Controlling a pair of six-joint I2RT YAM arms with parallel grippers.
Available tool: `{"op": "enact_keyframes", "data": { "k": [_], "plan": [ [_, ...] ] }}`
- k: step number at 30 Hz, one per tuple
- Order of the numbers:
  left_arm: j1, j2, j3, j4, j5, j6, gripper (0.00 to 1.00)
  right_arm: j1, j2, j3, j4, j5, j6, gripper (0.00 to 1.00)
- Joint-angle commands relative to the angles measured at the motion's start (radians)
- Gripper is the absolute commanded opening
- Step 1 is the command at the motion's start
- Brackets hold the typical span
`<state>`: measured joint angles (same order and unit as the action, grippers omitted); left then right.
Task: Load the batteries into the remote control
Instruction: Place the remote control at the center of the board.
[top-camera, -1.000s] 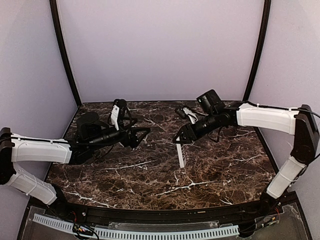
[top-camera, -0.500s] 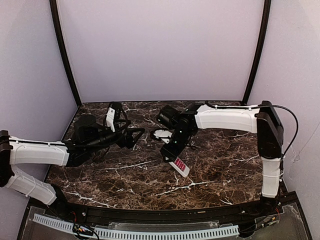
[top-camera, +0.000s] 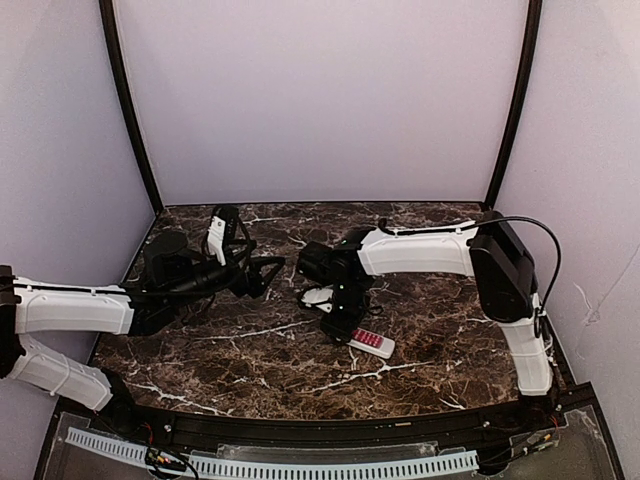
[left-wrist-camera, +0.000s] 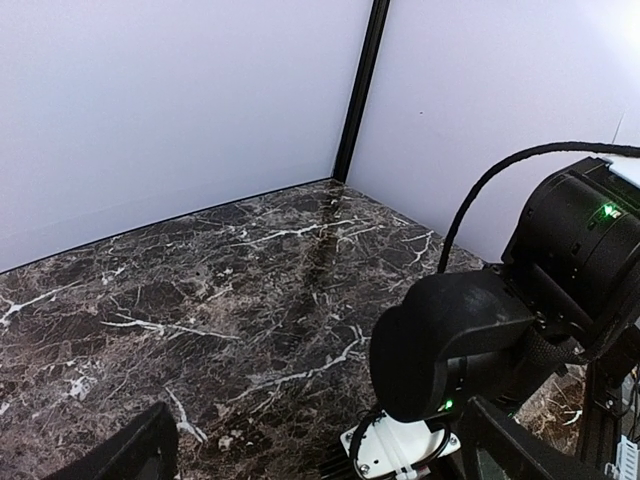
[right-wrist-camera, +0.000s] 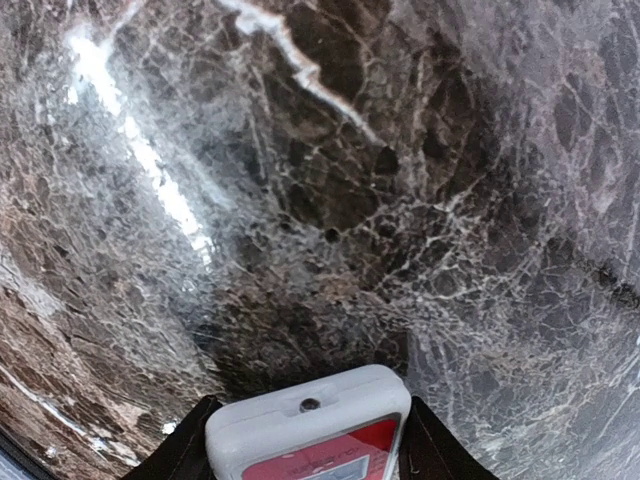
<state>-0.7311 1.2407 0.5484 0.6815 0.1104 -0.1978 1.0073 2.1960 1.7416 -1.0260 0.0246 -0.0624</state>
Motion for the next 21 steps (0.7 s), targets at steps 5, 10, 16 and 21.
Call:
{"op": "enact_keyframes", "data": {
  "k": [5,10,16,21],
  "plan": [
    [0.006,-0.036,-0.016,-0.023,-0.017,0.028,0.99,0.012,0.026,0.025,-0.031,-0.044,-0.005,0.17],
    [0.006,-0.035,-0.015,-0.022,-0.016,0.031,0.99,0.013,0.02,0.014,-0.031,-0.073,0.002,0.3],
    [0.006,-0.04,-0.01,-0.036,-0.017,0.033,0.99,0.014,-0.004,-0.004,-0.015,-0.088,0.014,0.42],
    [0.006,-0.042,-0.006,-0.041,-0.017,0.036,0.99,0.012,-0.021,-0.026,-0.005,-0.094,0.019,0.48]
  ]
}}
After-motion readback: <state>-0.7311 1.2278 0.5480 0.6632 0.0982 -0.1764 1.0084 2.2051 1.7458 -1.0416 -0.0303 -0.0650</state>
